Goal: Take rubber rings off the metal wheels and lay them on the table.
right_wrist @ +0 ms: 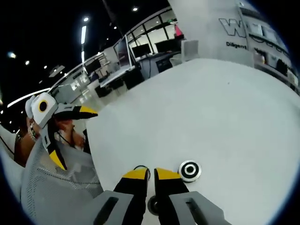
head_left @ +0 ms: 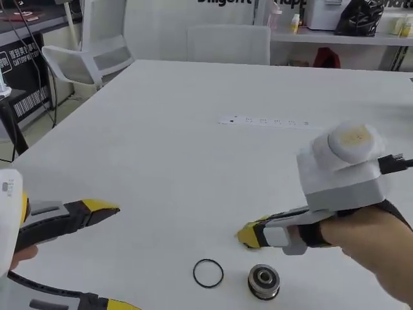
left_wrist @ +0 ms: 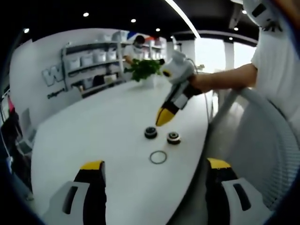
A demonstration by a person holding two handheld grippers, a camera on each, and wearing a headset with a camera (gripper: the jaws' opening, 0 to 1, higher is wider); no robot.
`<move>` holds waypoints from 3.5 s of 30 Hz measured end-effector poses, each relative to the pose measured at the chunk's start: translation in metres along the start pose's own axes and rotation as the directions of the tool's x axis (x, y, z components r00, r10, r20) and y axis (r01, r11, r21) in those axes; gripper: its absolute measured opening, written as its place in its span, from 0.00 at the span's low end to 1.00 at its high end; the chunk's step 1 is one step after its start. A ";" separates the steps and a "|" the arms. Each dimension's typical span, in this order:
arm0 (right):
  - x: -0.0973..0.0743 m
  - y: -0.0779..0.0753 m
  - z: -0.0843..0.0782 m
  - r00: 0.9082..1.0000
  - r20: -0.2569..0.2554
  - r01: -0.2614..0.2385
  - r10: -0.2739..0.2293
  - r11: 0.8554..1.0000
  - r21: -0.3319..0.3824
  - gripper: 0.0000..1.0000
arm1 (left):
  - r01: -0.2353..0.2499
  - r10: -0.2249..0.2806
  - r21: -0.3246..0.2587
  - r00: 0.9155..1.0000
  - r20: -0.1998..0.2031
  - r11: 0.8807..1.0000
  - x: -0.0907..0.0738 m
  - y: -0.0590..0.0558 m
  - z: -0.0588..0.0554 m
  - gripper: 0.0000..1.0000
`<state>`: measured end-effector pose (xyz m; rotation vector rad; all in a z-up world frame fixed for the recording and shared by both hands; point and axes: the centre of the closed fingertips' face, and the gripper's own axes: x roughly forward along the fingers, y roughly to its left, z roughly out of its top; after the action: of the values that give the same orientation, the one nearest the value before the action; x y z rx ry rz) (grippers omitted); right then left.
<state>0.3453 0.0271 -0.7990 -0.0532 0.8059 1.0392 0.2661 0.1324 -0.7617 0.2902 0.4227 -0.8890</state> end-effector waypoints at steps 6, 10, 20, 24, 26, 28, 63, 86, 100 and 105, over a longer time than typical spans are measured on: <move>-0.021 -0.013 0.009 0.998 0.063 0.014 -0.015 1.000 0.008 0.04 | 0.027 -0.029 0.039 0.999 0.046 0.999 0.000 -0.002 0.028 0.89; -0.032 -0.025 0.013 0.994 0.101 0.038 -0.041 0.999 0.028 0.03 | 0.053 -0.059 0.067 0.993 0.101 0.996 0.004 -0.003 0.058 0.90; -0.051 -0.043 0.000 0.989 0.112 0.085 -0.094 0.993 0.087 0.04 | 0.139 -0.175 0.217 0.972 0.154 0.966 0.031 -0.015 0.113 0.88; -0.051 -0.045 -0.013 0.992 0.072 0.095 -0.100 0.993 0.068 0.05 | 0.167 -0.204 0.253 0.970 0.129 0.953 0.048 -0.020 0.116 0.87; -0.051 -0.043 -0.019 0.995 0.057 0.082 -0.085 0.995 0.058 0.06 | 0.188 -0.229 0.274 0.965 0.128 0.943 0.059 -0.024 0.120 0.86; -0.051 -0.041 -0.023 0.996 0.052 0.066 -0.069 0.996 0.052 0.08 | 0.203 -0.249 0.284 0.959 0.138 0.937 0.070 -0.026 0.122 0.83; -0.006 -0.015 -0.085 0.983 -0.146 -0.143 0.114 0.968 -0.208 0.27 | 0.330 -0.328 0.152 0.944 -0.041 0.932 0.162 -0.041 0.014 0.38; -0.003 -0.017 -0.090 0.981 -0.164 -0.147 0.104 0.949 -0.278 0.16 | 0.365 -0.357 0.125 0.931 -0.081 0.923 0.172 -0.059 -0.001 0.20; -0.004 -0.020 -0.091 0.980 -0.180 -0.138 0.087 0.945 -0.295 0.07 | 0.346 -0.339 0.108 0.938 -0.079 0.932 0.172 -0.056 0.000 0.14; -0.004 -0.022 -0.090 0.982 -0.173 -0.134 0.082 0.941 -0.312 0.03 | 0.346 -0.340 0.103 0.937 -0.075 0.932 0.172 -0.055 -0.001 0.14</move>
<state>0.3107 -0.0234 -0.8681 -0.3782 0.7803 1.2768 0.3173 -0.0182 -0.8468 0.3536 0.4841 -1.2537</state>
